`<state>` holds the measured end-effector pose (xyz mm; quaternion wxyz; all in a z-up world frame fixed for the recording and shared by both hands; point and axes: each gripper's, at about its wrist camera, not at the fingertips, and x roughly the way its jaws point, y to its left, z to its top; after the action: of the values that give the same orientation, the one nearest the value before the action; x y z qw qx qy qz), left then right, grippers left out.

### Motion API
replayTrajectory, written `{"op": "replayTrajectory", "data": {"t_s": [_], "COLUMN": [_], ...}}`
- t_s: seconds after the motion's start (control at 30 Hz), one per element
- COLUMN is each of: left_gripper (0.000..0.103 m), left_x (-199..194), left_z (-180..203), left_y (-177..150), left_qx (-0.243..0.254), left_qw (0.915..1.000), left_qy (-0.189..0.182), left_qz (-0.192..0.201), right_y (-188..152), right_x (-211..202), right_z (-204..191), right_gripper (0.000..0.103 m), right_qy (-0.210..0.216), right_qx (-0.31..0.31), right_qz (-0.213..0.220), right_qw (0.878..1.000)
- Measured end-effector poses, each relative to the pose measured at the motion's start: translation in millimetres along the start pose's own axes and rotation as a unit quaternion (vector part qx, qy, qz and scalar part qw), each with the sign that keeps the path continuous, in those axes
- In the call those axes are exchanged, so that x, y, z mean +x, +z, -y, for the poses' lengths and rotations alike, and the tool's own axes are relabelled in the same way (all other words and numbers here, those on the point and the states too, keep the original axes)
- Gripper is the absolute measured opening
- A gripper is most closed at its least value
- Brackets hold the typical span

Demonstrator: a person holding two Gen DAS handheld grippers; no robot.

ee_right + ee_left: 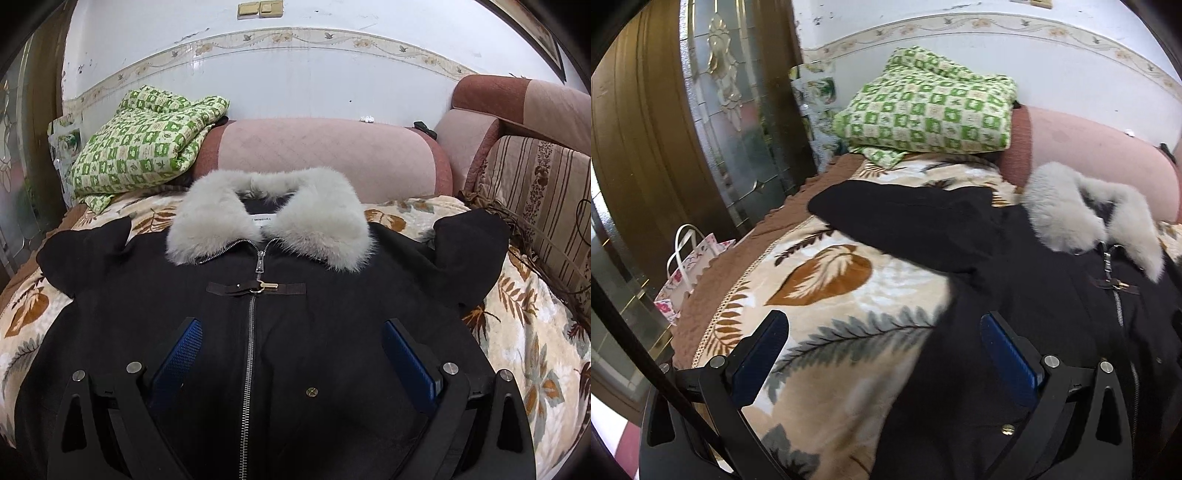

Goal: Fold large clothes

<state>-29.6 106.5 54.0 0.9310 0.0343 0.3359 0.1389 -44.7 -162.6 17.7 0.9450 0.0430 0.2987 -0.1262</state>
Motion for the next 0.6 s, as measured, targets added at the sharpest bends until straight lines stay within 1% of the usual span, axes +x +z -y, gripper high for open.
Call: {"op": "replayTrajectory", "data": {"t_s": [0.23,0.6], "left_gripper": [0.103,0.103], "left_x": [25.5,87.4], "left_z": [-16.1,-43.5], "left_y": [10.6,44.7], "left_qx": [-0.007,-0.046], "left_qw": [0.9996,0.9977], "left_qy": [0.025,0.039], "left_qz": [-0.007,-0.032], "right_y": [-2.1,-6.3], "right_x": [4.2,11.9], "right_z": [-2.7,-6.1], "right_gripper": [0.099,0.099], "right_qy": [0.0,-0.007], "right_qx": [-0.009,-0.028], "right_qz": [-0.006,-0.014], "right_qw": [1.0,0.999]}}
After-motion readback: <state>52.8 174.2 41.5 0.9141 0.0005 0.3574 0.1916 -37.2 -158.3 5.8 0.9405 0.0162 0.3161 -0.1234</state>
